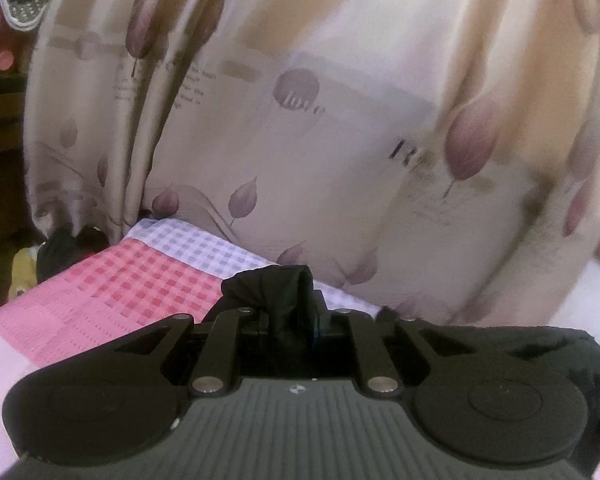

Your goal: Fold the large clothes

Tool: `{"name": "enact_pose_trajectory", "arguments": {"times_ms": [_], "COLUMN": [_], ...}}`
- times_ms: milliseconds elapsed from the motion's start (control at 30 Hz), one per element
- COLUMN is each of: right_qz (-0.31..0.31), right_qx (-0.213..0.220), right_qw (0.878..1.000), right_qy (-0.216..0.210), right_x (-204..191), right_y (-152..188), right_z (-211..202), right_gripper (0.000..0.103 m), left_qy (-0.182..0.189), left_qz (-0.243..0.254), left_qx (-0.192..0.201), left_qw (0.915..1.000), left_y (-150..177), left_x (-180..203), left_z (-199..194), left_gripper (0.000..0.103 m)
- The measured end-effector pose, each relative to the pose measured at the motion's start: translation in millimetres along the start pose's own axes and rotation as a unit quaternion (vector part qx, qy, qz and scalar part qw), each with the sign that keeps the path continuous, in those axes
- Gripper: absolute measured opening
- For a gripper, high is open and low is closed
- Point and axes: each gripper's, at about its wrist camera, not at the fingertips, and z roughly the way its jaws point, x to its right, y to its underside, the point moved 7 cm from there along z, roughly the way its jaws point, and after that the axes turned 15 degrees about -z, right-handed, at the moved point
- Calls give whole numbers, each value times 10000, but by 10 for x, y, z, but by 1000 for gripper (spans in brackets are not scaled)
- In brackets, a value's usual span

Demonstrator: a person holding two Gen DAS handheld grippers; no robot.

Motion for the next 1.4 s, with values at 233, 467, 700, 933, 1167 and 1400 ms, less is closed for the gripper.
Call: {"name": "enact_pose_trajectory", "arguments": {"times_ms": [233, 467, 700, 933, 1167, 1400], "right_qz": [313, 479, 1090, -1024, -3163, -3175], "right_qx": [-217, -276, 536, 438, -914, -1253], "right_qw": [9989, 9981, 9921, 9938, 9398, 9310], "right_qy": [291, 279, -321, 3, 916, 1291], "right_x": [431, 577, 537, -275, -651, -295], "right_y": [170, 335, 288, 87, 226, 452], "right_z": [561, 871, 572, 408, 1274, 1569], "right_gripper": [14, 21, 77, 75, 33, 30], "left_qy": [-205, -3, 66, 552, 492, -209], "left_qz": [108, -1, 152, 749, 1552, 1167], "left_qx": [-76, 128, 863, 377, -305, -626], "left_qw": [9997, 9999, 9961, 9949, 9862, 9910], "left_y": [178, 325, 227, 378, 666, 703], "left_x": [-103, -204, -136, 214, 470, -122], "left_z": [592, 769, 540, 462, 1035, 1656], "left_gripper": [29, 73, 103, 68, 53, 54]}}
